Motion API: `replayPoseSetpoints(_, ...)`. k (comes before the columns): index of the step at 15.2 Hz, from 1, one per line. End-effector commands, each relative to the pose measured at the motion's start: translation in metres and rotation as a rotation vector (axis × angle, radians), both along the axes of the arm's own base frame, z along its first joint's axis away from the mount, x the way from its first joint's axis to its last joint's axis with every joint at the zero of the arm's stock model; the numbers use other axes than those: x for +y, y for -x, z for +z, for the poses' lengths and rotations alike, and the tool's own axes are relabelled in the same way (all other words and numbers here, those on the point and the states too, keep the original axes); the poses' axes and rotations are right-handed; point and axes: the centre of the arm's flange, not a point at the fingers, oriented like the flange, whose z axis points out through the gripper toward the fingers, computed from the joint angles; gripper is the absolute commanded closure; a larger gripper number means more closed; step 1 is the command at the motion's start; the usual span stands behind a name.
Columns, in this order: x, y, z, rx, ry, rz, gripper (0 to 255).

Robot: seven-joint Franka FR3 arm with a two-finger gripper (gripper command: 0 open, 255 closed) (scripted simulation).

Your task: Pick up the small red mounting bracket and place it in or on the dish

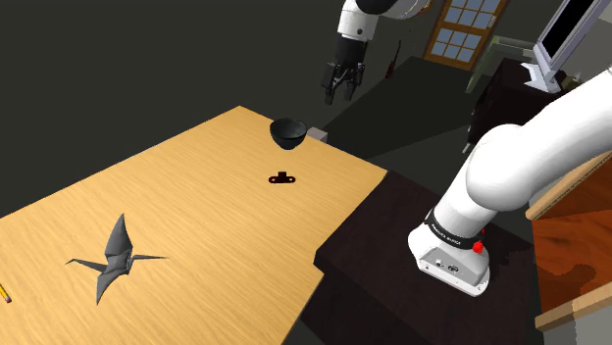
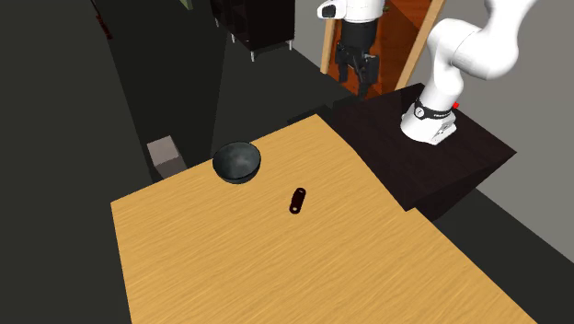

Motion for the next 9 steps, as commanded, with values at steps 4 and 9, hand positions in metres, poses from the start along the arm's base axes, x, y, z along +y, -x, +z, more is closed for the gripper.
replayPoseSetpoints(4,0.001,-0.036,-0.057,0.023,-0.007,0.02,0)
replayPoseSetpoints(9,0.004,-0.071,-0.116,0.048,-0.014,0.04,0)
